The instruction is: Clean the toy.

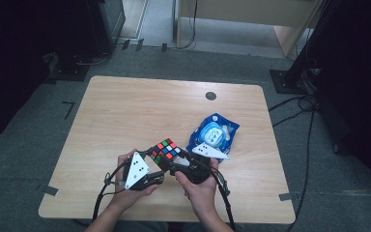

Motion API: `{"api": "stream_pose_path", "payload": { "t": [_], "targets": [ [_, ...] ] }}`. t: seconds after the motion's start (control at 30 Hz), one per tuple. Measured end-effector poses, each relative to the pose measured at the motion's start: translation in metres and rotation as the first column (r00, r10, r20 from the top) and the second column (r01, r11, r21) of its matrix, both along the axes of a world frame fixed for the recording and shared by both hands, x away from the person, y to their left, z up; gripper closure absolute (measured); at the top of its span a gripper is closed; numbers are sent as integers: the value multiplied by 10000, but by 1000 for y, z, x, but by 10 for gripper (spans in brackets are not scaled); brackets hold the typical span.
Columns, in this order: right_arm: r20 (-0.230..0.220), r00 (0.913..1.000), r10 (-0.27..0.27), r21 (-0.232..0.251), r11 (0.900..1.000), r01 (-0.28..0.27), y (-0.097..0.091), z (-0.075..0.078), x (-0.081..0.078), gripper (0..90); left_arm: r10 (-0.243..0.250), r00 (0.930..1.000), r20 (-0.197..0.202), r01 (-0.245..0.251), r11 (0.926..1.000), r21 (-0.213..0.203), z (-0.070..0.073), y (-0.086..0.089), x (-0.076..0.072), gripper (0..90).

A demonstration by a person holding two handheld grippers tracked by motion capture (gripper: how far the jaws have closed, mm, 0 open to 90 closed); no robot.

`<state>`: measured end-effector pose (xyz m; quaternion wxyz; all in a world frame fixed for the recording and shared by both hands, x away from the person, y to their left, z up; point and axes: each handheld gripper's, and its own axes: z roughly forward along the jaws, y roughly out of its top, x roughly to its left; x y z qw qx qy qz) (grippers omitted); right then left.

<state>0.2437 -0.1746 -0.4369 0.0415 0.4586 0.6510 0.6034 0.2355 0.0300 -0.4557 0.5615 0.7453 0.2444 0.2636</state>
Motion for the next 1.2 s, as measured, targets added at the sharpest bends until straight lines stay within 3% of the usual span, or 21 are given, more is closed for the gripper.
{"api": "stream_pose_path", "payload": {
  "t": [0.13, 0.27, 0.57, 0.67, 0.83, 1.2],
  "targets": [
    [-232, 9996, 150, 53, 9999, -148, -3, 0, 2, 346, -369, 9993, -19, 369, 9993, 24, -2, 2, 2, 329],
    [-138, 9998, 132, -48, 9999, -133, -12, 7, 6, 347, -832, 9960, 340, 814, 9953, 518, -2, 3, 1, 288],
    [-812, 9952, 547, -190, 9982, -564, -38, 25, 16, 347, -854, 9925, 875, 710, 9853, 1554, -8, 6, 2, 252],
    [-1074, 9898, 935, -238, 9950, -966, -36, 25, 16, 347, -840, 9907, 1068, 653, 9836, 1683, -8, 5, 1, 246],
    [-1138, 9850, 1294, -524, 9893, -1360, -26, 24, 15, 347, -759, 9886, 1299, 531, 9838, 1712, -8, 4, 1, 206],
    [-1557, 9732, 1695, -855, 9792, -1842, -22, 20, 18, 346, -974, 9866, 1308, 679, 9746, 2132, -10, -2, -2, 153]
  ]
}}
